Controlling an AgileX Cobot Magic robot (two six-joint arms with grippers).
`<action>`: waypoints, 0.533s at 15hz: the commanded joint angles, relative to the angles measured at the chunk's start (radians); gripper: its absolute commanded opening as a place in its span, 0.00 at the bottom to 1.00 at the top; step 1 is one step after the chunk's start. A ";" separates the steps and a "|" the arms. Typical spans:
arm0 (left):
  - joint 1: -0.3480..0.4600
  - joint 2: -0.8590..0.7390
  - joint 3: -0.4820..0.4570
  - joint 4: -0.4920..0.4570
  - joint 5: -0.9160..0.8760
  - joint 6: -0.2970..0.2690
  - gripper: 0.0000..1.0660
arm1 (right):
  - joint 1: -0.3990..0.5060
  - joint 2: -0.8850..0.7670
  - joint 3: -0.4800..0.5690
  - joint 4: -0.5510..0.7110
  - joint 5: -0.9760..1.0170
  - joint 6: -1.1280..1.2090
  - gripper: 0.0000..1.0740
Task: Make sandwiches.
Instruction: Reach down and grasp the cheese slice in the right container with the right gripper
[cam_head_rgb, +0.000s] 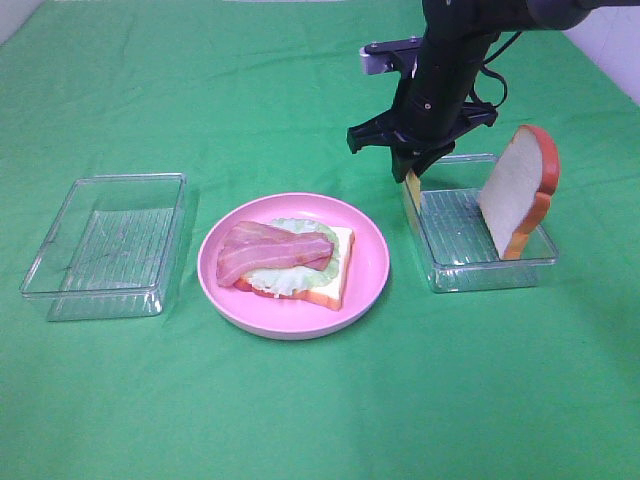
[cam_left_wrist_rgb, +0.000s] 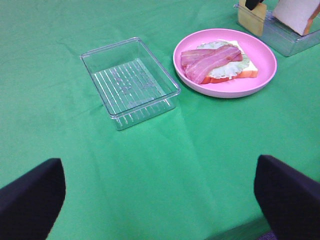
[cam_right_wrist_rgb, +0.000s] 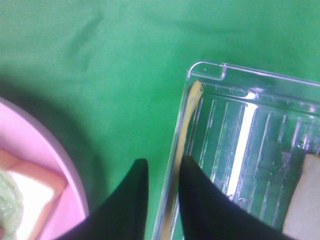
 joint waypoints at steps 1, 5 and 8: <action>0.000 -0.017 0.002 -0.001 -0.009 0.002 0.91 | -0.004 -0.001 -0.005 -0.024 0.025 0.004 0.00; 0.000 -0.017 0.002 -0.001 -0.009 0.002 0.91 | -0.003 -0.050 -0.006 -0.027 0.055 0.003 0.00; 0.000 -0.017 0.002 -0.001 -0.009 0.002 0.91 | -0.002 -0.144 -0.006 -0.008 0.074 -0.001 0.00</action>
